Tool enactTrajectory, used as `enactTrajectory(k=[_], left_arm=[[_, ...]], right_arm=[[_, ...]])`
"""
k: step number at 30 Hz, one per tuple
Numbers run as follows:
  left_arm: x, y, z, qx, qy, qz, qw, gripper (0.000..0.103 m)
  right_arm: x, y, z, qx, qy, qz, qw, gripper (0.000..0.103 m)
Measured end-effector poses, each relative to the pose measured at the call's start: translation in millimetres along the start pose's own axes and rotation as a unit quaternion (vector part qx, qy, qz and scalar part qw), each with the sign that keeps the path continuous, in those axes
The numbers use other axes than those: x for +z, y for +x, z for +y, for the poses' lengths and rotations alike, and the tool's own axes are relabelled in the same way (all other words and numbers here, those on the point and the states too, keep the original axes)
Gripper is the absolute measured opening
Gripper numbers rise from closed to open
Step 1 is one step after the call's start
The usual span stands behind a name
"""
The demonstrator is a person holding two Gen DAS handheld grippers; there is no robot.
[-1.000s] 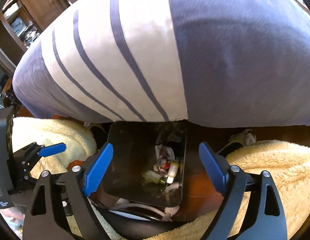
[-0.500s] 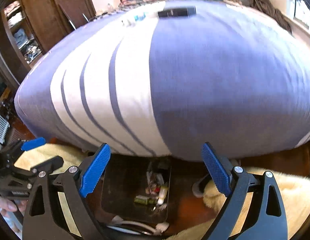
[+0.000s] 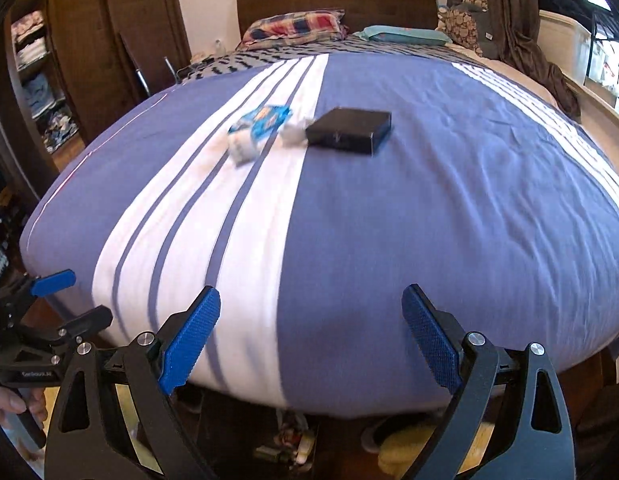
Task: Collect trash
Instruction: 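Raise both tools back over the bed toward the remaining items, then grasp the black box with the right tool while the left tool grasps the white tape roll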
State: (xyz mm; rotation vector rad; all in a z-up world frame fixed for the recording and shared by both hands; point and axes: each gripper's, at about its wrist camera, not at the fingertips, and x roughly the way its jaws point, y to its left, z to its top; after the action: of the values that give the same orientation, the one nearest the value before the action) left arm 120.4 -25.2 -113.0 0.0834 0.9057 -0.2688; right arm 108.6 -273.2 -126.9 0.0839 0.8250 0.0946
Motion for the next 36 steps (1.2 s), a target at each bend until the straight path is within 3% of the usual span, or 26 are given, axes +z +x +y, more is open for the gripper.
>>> enactTrajectory(k=[20, 26, 29, 33, 36], left_arm=[[115, 77, -34, -0.032, 0.023, -0.007, 0.9992, 0.095], [139, 94, -41, -0.038, 0.025, -0.011, 0.9989, 0.094], [146, 102, -47, -0.043, 0.03, -0.009, 0.9986, 0.087], [152, 113, -52, -0.051, 0.033, 0.0, 0.9982, 0.075], [154, 123, -54, -0.056, 0.032, 0.012, 0.9978, 0.061]], right_arm=[[132, 93, -36, -0.063, 0.051, -0.012, 0.997, 0.092], [158, 123, -39, -0.074, 0.07, 0.008, 0.995, 0.092], [164, 137, -42, -0.078, 0.081, 0.024, 0.993, 0.092], [166, 152, -42, -0.092, 0.077, 0.048, 0.992, 0.08], [163, 154, -48, -0.089, 0.083, 0.051, 0.991, 0.074]])
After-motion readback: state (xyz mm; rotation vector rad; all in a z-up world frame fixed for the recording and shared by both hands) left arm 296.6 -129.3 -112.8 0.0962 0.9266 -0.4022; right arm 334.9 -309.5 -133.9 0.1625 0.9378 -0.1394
